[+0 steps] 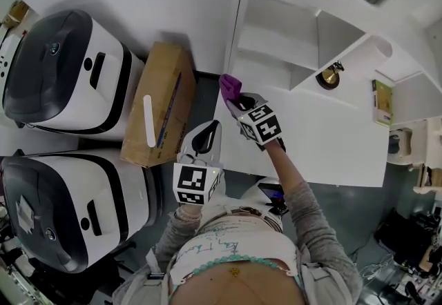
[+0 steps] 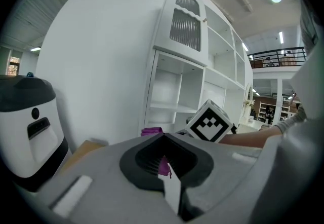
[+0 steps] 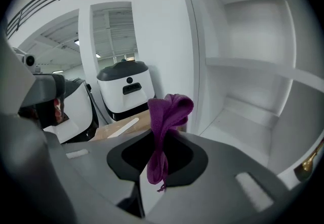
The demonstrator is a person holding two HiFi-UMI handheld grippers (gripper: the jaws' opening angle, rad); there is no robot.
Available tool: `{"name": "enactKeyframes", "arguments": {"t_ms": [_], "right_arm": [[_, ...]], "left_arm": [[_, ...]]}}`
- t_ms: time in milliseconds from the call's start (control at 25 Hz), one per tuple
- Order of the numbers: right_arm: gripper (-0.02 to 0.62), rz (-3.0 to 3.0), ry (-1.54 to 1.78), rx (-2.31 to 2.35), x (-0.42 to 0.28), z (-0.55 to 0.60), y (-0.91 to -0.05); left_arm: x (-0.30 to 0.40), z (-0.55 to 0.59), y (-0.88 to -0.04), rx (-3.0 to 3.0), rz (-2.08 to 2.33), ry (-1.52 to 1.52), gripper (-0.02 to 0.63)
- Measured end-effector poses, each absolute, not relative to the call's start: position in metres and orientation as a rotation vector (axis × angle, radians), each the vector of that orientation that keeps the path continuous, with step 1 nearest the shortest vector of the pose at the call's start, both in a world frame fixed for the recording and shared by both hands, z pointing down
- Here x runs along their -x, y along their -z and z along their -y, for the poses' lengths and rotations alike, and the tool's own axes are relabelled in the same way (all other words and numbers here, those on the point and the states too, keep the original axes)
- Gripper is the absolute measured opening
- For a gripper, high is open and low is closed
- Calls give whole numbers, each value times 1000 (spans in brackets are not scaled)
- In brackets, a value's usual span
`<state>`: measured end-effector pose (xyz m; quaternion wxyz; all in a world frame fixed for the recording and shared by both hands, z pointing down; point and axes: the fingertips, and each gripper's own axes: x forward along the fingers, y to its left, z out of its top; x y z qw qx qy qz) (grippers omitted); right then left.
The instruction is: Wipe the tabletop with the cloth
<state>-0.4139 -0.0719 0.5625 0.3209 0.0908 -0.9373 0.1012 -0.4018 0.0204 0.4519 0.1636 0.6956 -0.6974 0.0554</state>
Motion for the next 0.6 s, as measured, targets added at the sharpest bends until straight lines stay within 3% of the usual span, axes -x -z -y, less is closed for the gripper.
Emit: {"name": "enactKeyframes", "arguments": {"t_ms": [600], "right_arm": [[83, 2333, -377, -286, 442, 104, -647]], "left_arm": [[397, -28, -473, -1925, 1951, -182, 2]]}}
